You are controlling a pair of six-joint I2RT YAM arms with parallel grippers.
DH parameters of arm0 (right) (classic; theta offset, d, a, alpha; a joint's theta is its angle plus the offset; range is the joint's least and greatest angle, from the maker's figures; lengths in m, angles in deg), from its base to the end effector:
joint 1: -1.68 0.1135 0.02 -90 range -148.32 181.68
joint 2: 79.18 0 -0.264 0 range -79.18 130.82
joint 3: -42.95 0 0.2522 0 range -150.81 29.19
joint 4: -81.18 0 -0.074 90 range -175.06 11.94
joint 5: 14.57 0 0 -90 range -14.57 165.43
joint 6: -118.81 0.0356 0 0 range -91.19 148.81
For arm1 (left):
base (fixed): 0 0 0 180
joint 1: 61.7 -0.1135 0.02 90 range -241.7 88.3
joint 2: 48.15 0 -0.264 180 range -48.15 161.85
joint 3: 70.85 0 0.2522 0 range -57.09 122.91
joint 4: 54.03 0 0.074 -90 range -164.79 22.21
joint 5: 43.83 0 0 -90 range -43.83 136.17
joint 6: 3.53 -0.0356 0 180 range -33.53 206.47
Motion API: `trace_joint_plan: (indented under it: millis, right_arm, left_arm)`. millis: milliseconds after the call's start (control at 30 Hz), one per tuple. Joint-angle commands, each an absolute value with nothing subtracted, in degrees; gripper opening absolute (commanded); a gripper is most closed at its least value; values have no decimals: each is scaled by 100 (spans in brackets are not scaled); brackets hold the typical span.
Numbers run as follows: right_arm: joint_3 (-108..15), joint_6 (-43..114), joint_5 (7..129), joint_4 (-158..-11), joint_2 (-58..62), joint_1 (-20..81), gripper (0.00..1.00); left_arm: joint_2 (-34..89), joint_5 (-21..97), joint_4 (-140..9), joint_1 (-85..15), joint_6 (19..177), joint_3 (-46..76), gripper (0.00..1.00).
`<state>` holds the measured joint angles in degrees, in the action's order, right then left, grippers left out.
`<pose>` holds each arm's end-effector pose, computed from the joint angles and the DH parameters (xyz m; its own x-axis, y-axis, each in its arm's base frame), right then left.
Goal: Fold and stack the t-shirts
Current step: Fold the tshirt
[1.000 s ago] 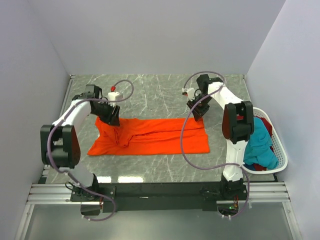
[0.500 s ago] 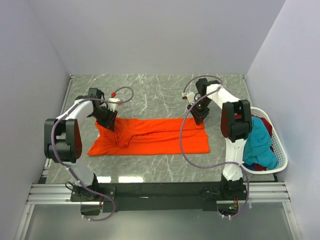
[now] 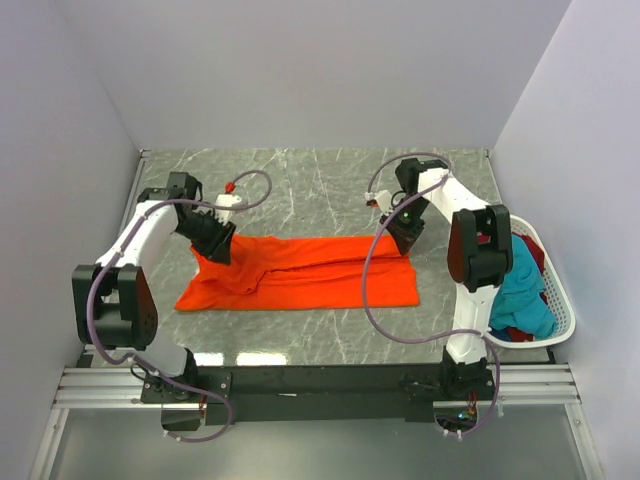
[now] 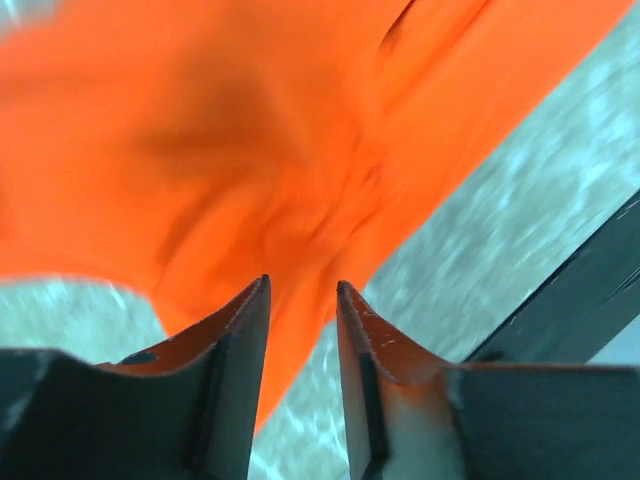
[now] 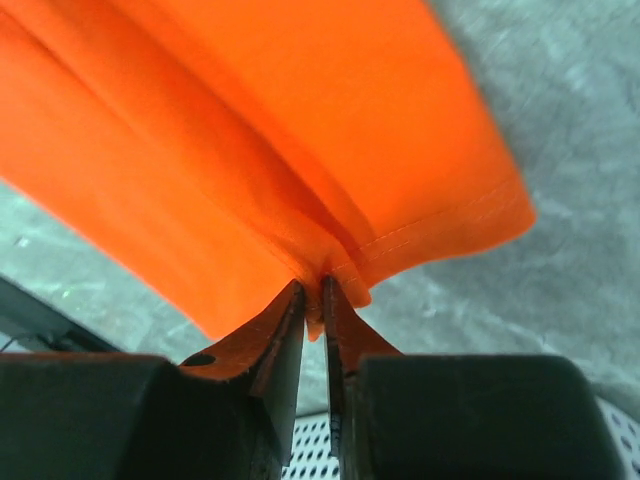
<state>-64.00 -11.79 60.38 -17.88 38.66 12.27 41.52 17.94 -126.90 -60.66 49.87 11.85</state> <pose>0.3792 0.0803 0.1910 -0.6358 -0.7582 -0.1446 -0.7679 0.6024 0.2178 0.2870 -0.0221 0.2432 -0.7308 0.5387 -0.4192 0.6666 0.6953 -0.2686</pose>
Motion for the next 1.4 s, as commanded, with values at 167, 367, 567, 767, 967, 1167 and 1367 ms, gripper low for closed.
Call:
trace_joint_plan:
  millis: [167,367,567,767,967,1167,1367]
  right_arm:
    - [-6179,-1803,5873,-1115,3324,1135,15]
    - [-5791,-1742,6155,-1430,3052,1117,36]
    - [-6598,-944,5803,-1703,3174,1135,36]
    - [-7100,-160,6171,-2388,3780,1381,33]
    - [-7189,33,6707,-2704,4299,1583,31]
    - [-7013,16,7243,-2916,4571,1689,30]
    - [-6881,-46,7472,-2960,4721,1689,30]
  left_arm:
    - [4105,812,-10841,-5046,6281,1471,43]
    - [4678,644,-10445,-4887,7038,1771,45]
    - [4080,1354,-10040,-5519,7574,918,46]
    - [4464,2173,-9960,-6695,7848,1048,47]
    - [5492,2288,-10277,-7241,7874,1945,48]
    - [6039,2104,-10269,-7480,8181,2219,45]
    - [5961,1893,-10093,-7515,8155,1753,43]
